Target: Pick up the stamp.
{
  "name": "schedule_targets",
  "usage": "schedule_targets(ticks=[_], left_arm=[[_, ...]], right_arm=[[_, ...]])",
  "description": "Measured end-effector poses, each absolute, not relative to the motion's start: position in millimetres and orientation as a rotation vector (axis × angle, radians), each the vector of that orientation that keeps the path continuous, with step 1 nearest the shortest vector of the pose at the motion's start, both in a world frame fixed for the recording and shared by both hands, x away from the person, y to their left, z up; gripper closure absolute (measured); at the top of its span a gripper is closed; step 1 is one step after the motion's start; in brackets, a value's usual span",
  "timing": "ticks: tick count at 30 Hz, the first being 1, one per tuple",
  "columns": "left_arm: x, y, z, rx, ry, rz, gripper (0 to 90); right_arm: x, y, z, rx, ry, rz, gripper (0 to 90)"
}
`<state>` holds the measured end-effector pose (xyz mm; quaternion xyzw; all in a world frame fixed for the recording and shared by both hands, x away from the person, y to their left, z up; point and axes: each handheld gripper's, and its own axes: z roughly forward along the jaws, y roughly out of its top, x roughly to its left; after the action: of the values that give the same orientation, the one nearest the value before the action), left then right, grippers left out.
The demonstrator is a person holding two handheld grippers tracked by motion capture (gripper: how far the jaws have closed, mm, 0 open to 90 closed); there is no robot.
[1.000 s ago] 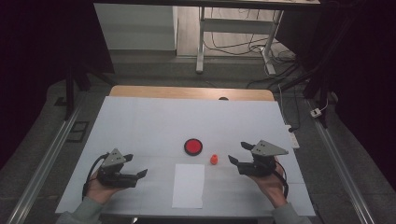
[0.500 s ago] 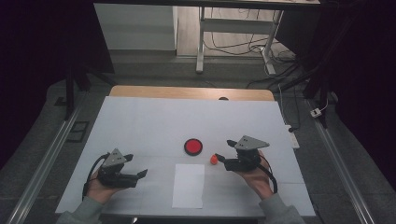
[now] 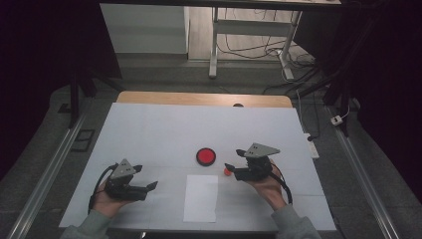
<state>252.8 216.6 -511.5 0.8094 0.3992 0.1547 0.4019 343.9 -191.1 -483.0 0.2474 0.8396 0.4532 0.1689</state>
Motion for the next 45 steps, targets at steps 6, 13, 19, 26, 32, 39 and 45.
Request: schedule_targets(ticks=[6,13,19,26,32,39,45], left_arm=[[252.8,216.4,-511.9,2.046,1.012,0.39,17.1],[252.8,217.2,-511.8,2.045,1.011,0.39,17.1],[252.6,217.7,-511.6,2.044,1.01,0.394,17.1],[253.1,218.2,-512.0,2.046,1.01,0.391,17.2],[252.6,218.4,-511.7,2.045,1.007,0.393,17.2],[252.4,218.6,-511.4,2.044,1.005,0.395,17.4],[252.0,218.7,-511.2,2.04,1.007,0.404,17.5]], right_arm=[[346.3,-184.5,-492.6,0.701,2.439,1.238,32.6],[346.9,-177.4,-501.7,0.691,2.468,1.192,35.6],[347.5,-178.6,-510.0,0.712,2.474,1.137,43.2],[347.3,-177.4,-515.1,0.702,2.477,1.132,51.3],[347.3,-177.2,-517.6,0.698,2.488,1.129,56.5],[347.5,-177.6,-518.1,0.698,2.493,1.134,65.9],[347.9,-178.7,-518.0,0.706,2.495,1.137,71.5]])
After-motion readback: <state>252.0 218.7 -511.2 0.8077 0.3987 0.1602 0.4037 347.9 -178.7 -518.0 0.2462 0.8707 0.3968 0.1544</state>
